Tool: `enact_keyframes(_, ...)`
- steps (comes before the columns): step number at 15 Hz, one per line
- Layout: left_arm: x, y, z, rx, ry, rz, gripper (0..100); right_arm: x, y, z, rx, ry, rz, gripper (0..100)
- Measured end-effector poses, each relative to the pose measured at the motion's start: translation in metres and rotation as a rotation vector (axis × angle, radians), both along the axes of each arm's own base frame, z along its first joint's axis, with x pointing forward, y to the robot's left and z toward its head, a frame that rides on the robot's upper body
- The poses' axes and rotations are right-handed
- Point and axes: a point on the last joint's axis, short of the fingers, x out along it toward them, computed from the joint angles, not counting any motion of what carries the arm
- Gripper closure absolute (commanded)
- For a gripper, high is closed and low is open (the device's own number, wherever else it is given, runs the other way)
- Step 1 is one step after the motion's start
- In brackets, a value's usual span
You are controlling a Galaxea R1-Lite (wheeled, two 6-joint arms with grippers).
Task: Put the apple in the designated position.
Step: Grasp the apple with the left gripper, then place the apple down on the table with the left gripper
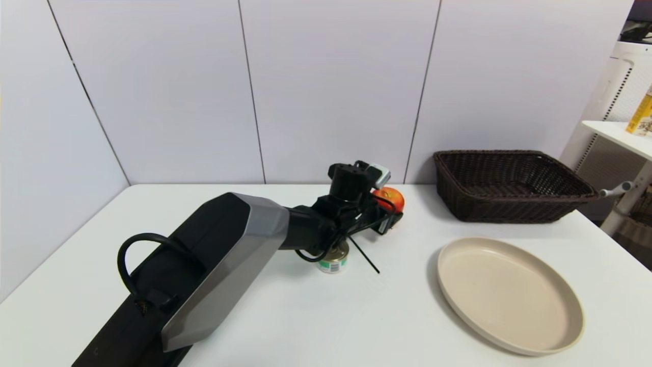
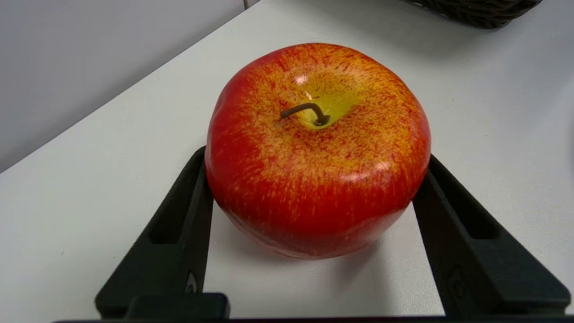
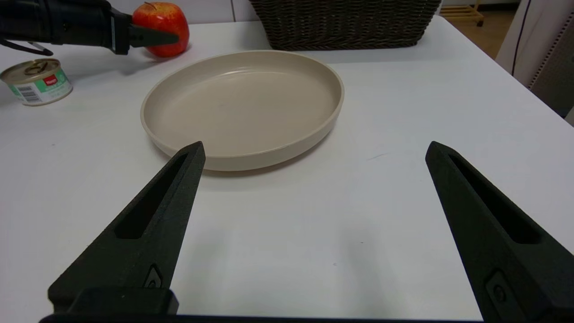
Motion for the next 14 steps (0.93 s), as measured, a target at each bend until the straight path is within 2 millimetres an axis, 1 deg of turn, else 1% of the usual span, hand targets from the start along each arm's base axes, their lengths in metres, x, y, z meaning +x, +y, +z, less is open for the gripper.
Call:
enact_keyframes(4,0.001,0.001,-0.001,-0.001,0.002,0.001,100,0.000,0.000,0.000,0.000,0.000,0.000,0)
enact_keyframes(6,0.000,0.002,0.005,-0.009,0.004,0.005,100,0.000,0.000,0.000,0.000,0.000,0.000,0)
enact_keyframes(7,-0.001,0.002,0.011,-0.023,0.002,0.008,100,0.000,0.000,0.000,0.001,0.000,0.000,0)
enact_keyframes(8,-0.002,0.003,0.022,-0.045,-0.008,0.010,100,0.000,0.000,0.000,0.000,0.000,0.000,0)
enact_keyframes(10,-0.007,0.007,0.051,-0.085,-0.043,0.012,100,0.000,0.000,0.000,0.000,0.000,0.000,0)
enact_keyframes(12,-0.017,0.016,0.088,-0.126,-0.090,0.013,100,0.000,0.000,0.000,0.000,0.000,0.000,0)
enact_keyframes(14,-0.031,0.033,0.128,-0.160,-0.133,0.020,100,0.000,0.000,0.000,0.000,0.000,0.000,0)
